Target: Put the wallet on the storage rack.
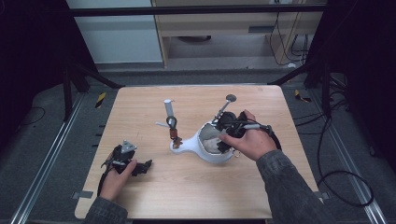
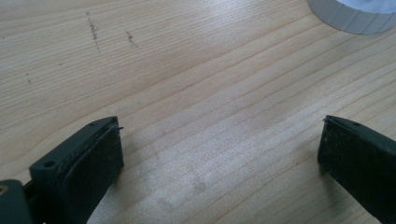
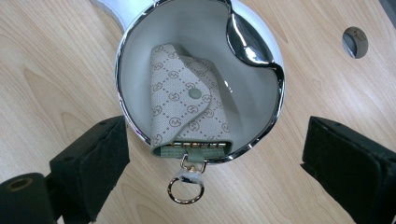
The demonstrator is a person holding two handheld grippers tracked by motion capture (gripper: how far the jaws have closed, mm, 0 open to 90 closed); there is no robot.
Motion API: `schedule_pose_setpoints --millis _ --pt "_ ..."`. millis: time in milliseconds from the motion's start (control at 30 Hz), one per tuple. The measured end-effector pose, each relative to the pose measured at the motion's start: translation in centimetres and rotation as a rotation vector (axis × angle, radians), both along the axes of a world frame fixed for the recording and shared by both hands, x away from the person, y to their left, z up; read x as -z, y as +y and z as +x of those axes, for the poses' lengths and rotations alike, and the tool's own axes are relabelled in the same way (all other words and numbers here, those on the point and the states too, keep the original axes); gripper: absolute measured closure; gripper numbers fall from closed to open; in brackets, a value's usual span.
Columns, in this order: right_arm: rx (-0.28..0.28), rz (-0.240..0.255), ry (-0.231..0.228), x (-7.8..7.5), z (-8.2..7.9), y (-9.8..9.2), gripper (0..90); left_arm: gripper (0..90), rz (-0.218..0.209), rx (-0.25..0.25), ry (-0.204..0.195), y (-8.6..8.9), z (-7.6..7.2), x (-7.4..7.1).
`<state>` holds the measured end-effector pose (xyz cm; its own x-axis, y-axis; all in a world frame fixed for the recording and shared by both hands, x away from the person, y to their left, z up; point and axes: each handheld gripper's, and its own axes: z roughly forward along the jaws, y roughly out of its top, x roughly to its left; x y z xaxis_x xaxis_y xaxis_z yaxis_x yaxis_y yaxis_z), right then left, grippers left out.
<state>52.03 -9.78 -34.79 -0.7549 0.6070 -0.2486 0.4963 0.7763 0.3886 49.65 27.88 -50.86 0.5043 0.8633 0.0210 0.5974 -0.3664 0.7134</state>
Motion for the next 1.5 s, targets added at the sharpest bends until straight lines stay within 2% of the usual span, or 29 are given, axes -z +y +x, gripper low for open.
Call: schedule_pose_setpoints --millis 367,600,667,867,900,1000,1033,1300,1333,1400,1433,1500 --pt "0.003 0.052 -0.084 -1.0 -0.5 -1.2 9.7 0.0 0.001 0.001 0.001 0.0 0.0 0.0" --pt "0.032 0.108 -0.144 -1.8 -0.5 -2.6 8.7 0.0 -0.001 -0.001 0.001 0.0 0.0 0.0" --pt "0.035 0.11 -0.148 -1.8 -0.5 -2.8 8.6 0.0 -0.001 -0.001 0.002 0.0 0.0 0.0" --pt "0.062 0.158 -0.167 -1.9 -0.6 -3.9 8.5 0.0 -0.001 0.0 0.002 0.0 0.0 0.0" --pt "0.073 0.18 -0.169 -1.8 -0.5 -4.3 8.1 0.0 0.001 0.001 0.002 0.0 0.0 0.0" --pt "0.082 0.193 -0.176 -1.7 -0.4 -4.7 7.9 0.0 0.0 0.001 0.003 0.0 0.0 0.0" --pt "0.093 0.209 -0.191 -1.6 -0.2 -5.1 7.8 0.0 0.003 0.003 0.001 0.0 0.0 0.0" --pt "0.126 0.236 -0.205 -1.6 0.3 -6.3 7.2 0.0 0.005 0.004 0.002 0.0 -0.1 0.0" --pt "0.132 0.245 -0.208 -1.6 0.3 -6.4 7.2 0.0 0.006 0.004 0.003 0.0 -0.1 0.0" --pt "0.155 0.296 -0.214 -1.4 0.3 -6.8 7.2 0.0 0.007 0.005 0.003 0.0 -0.1 0.0" --pt "0.155 0.296 -0.214 -1.4 0.3 -6.8 7.2 0.0 0.007 0.005 0.003 0.0 -0.1 0.0" --pt "0.181 0.334 -0.218 -1.1 0.3 -7.3 6.1 0.0 0.008 0.005 0.002 0.0 -0.1 0.0"
